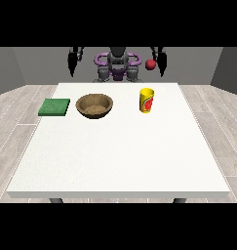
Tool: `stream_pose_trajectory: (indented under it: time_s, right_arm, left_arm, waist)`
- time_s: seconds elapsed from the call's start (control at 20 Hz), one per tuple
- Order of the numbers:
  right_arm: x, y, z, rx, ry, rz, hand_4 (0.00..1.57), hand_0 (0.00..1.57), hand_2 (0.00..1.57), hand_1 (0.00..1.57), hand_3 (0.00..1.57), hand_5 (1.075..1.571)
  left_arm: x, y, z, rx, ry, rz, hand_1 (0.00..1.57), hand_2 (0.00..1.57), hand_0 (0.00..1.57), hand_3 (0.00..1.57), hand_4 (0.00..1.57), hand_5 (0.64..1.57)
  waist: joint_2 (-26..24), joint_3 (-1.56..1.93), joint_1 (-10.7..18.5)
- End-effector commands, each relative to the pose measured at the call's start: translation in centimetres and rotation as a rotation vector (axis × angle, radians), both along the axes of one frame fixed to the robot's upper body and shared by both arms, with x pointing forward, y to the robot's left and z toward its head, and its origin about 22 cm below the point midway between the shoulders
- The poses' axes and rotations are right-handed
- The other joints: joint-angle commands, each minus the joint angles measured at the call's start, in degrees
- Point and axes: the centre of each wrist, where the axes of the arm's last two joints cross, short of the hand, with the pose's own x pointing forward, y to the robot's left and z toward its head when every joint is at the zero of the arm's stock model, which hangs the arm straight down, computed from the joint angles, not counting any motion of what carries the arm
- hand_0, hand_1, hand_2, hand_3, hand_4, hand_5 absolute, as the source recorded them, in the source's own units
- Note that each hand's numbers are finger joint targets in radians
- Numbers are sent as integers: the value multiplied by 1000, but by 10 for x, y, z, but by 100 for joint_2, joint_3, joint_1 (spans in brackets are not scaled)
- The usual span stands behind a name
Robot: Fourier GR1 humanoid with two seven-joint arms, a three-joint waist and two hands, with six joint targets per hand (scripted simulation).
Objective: Pick the cup and pour the ball into the bowl, then pick the bowl and place it on the pad
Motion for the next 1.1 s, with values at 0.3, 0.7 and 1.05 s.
stream_pose_trajectory:
  time_s: [0.3,0.7,1.05]
  right_arm:
    - [-42,-21,-25,163,51,-87,0,0,0,0,0,1568]
    - [-35,-28,8,158,-75,-50,0,0,0,0,0,1566]
    - [22,-7,24,133,-248,-9,0,0,0,0,0,1563]
  left_arm:
    - [-27,-15,6,-207,-17,-21,0,0,0,0,0,1524]
    - [-44,-21,39,-160,-137,-78,0,0,0,0,0,1490]
    - [14,-20,74,-85,-325,-119,0,0,0,0,0,1376]
  waist:
    - [-1668,14,81]
    - [-942,1,140]
    - [477,3,251]
